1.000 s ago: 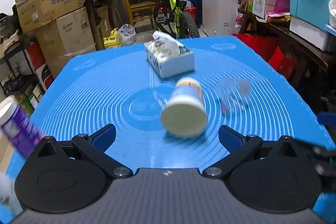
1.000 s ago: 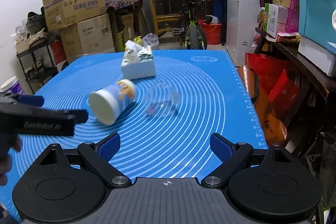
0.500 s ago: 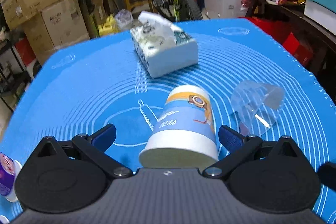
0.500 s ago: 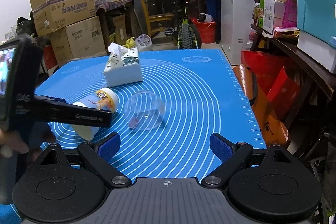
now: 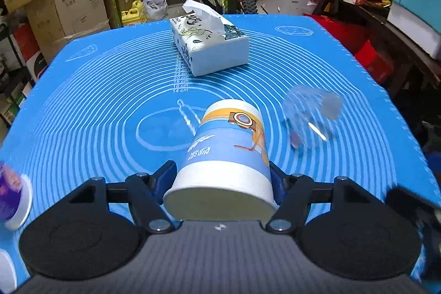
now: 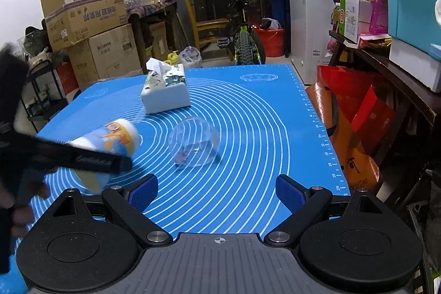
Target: Flip cup upside down
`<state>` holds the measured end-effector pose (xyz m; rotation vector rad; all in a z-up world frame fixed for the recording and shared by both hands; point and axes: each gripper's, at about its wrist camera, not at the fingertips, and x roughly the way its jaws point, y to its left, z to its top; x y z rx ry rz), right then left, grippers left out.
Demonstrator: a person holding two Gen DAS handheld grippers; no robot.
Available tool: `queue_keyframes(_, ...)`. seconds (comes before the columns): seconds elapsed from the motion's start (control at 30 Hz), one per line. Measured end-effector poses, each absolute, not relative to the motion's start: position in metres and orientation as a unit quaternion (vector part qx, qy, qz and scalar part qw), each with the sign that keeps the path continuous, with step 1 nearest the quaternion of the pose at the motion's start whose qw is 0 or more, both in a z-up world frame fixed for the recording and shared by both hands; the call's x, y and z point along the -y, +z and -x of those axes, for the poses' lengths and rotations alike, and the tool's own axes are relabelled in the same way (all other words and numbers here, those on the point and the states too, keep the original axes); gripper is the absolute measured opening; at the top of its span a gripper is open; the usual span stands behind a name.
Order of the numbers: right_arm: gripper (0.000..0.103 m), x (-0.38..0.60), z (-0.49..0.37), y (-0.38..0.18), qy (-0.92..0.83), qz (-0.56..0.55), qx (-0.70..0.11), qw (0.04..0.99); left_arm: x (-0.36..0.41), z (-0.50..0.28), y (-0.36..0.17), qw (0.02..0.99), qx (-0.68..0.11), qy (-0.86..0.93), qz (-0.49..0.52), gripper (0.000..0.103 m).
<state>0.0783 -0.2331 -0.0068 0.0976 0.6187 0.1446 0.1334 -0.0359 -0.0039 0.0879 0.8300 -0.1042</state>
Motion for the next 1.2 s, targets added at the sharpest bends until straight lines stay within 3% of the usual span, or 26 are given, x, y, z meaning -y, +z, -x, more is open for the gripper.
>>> queue_keyframes(0.23, 0.093, 0.227, -0.051, -0.004, 0.083, -0.046, -0.304, 0.948, 0.028, -0.083, 0.0, 0.919, -0.391, -0.036, -0.026, 0.07)
queue_keyframes(0.77, 0.093, 0.219, -0.031, -0.011, 0.087, -0.032, -0.327, 0.94, 0.028, -0.071, -0.035, 0.904, -0.426, -0.027, -0.021, 0.071)
queue_keyframes(0.93, 0.093, 0.216, -0.03, -0.012, 0.088, -0.031, -0.328, 0.94, 0.024, -0.071, -0.033, 0.905, -0.425, -0.023, -0.015, 0.085)
queue_keyframes(1.0, 0.093, 0.216, -0.03, -0.012, 0.088, -0.031, -0.328, 0.94, 0.024, -0.071, -0.032, 0.906, -0.423, -0.024, -0.015, 0.086)
queue_keyframes(1.07, 0.093, 0.216, -0.03, -0.012, 0.088, -0.031, -0.328, 0.94, 0.025, -0.071, -0.031, 0.906, -0.423, -0.021, -0.016, 0.095)
queue_keyframes(1.2, 0.093, 0.216, -0.03, -0.012, 0.088, -0.03, -0.328, 0.94, 0.025, -0.07, -0.03, 0.907, -0.42, -0.019, -0.019, 0.099)
